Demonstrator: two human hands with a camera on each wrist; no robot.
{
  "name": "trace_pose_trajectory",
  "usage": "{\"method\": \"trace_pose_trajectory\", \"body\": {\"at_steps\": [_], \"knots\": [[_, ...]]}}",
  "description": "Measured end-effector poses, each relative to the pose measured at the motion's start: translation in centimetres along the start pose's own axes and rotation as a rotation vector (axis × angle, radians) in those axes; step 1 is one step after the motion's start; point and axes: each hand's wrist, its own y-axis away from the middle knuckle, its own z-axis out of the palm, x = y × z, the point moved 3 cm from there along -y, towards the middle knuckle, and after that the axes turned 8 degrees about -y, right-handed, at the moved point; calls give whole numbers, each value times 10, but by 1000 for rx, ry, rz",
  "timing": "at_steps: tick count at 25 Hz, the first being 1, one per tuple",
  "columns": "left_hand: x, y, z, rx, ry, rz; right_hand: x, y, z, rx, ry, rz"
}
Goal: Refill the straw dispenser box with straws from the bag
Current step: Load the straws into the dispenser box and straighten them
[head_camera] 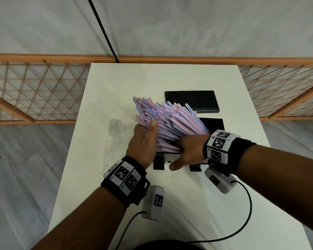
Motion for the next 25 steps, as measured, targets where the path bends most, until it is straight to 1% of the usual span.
{"method": "trace_pose_trajectory", "body": {"at_steps": [2,4,6,9,12,18,20,23,25], "knots": [[-2,-1,1,16,53,15,-4,-2,-2,-13,-23,-19],[-2,-1,1,35,86,25,-10,-3,-4,-26,17,-17],[2,1,0,23,106,39,-13,-3,-2,-43,16,-8],[6,2,-1,22,88,52,-15,-10,1,-21,15,-55],[8,3,-2,40,82,84,-15,-15,1,-24,38,-49],[6,0,-6,73,67,159,-14,-18,-1,18,-13,-149],[5,-2,-6,82,70,163,-15,-18,1,21,-50,-173],[5,-5,-6,102,129,151,-20,-16,-2,125,-121,-220],[7,-6,-13,168,235,135,-18,-15,-5,172,-212,-218]]}}
